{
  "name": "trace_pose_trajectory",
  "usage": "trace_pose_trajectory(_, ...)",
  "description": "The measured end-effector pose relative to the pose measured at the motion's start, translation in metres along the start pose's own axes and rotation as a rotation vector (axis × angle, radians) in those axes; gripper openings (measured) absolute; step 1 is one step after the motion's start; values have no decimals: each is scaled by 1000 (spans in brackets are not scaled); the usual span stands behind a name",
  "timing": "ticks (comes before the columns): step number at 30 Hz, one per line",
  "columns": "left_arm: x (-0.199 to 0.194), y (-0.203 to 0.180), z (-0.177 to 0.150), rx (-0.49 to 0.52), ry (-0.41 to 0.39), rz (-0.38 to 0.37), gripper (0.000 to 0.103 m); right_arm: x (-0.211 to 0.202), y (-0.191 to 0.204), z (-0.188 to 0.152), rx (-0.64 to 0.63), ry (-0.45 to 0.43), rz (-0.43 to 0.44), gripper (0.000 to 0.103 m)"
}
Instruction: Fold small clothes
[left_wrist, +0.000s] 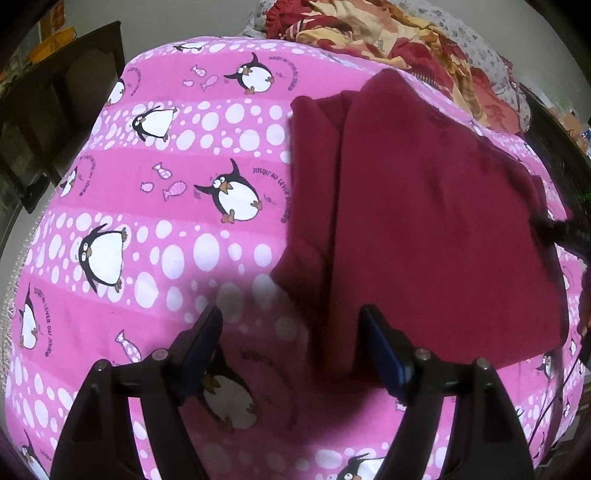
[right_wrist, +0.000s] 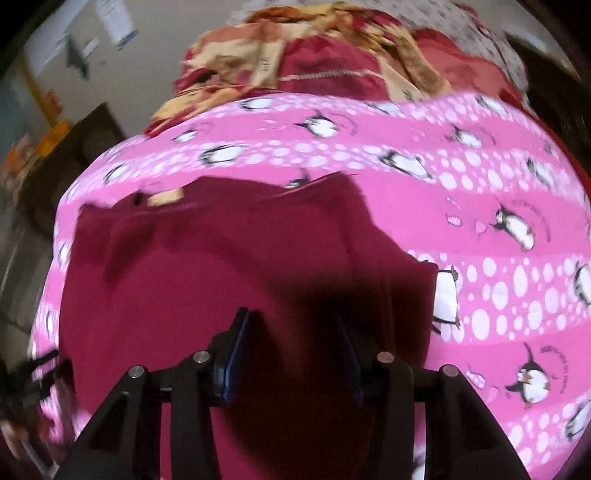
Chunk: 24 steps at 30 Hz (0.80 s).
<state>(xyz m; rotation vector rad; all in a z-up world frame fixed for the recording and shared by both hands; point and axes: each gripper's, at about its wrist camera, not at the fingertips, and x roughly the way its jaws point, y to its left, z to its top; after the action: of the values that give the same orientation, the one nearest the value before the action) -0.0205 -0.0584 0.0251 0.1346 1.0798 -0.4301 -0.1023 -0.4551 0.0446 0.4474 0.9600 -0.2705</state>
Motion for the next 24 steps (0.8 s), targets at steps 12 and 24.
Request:
trace_pose_trajectory(12, 1, 4, -4, -36, -2, -19, 78, -26, 100, -1, -165, -41, 106, 50)
trace_pose_trajectory(24, 3, 13, -10, -90, 6, -62, 81, 45, 235, 9, -363, 17, 221, 50)
